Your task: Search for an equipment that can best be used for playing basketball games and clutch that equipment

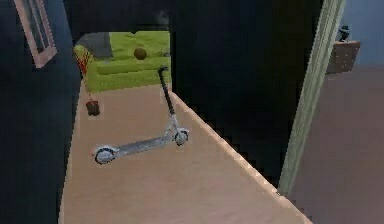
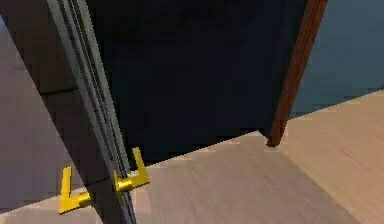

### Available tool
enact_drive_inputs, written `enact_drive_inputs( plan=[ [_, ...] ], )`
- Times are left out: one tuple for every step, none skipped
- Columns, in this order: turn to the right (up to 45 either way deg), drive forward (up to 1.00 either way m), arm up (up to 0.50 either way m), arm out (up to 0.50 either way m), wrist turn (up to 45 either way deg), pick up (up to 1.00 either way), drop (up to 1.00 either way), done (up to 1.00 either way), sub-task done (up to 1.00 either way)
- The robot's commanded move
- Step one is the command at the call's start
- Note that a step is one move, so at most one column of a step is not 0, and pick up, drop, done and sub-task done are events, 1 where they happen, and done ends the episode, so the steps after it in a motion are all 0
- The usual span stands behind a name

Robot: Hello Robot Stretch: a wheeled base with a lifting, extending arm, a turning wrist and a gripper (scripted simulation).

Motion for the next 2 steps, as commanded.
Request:
enact_drive_inputs(
  plan=[
    [0.0, 0.35, 0.0, 0.0, 0.0, 0.0, 0.0, 0.0, 0.0],
    [45.0, 0.0, 0.0, 0.0, 0.0, 0.0, 0.0, 0.0, 0.0]
  ],
)
